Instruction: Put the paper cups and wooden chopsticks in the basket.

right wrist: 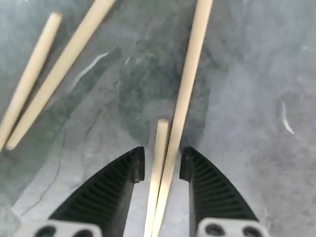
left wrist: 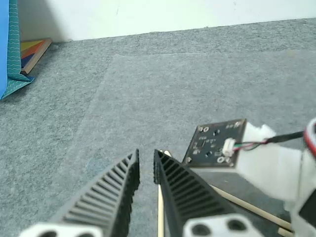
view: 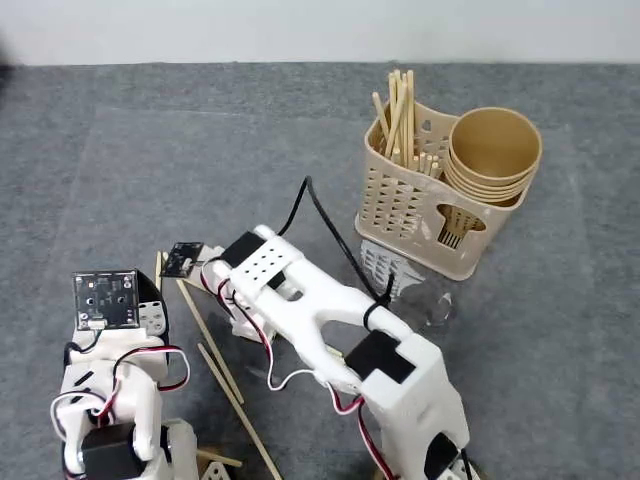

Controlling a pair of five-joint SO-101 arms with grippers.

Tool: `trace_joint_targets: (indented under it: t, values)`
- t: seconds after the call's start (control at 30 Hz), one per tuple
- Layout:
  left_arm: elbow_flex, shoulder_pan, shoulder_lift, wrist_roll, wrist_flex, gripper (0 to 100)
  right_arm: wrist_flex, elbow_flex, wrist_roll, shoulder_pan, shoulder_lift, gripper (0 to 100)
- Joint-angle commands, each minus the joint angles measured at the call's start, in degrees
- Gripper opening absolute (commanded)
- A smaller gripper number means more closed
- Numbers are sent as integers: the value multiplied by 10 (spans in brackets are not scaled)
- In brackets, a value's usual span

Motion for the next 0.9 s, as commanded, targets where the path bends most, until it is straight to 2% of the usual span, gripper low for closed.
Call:
trace_joint_targets:
  t: [0.0,0.13,0.47,0.87]
  values:
    - [-3,-5,0,-5,-4,48,-26,-4,-4,-4,22,132]
    - [-3,-5,0,-5,-4,48,-17,-36,-4,-6,40,6]
    - [-3,-5,0,-5,-4,48,-1,-69,2,18,49,8]
    - [-3,-5,0,-5,-4,48,105,-167,49,91,-33,8]
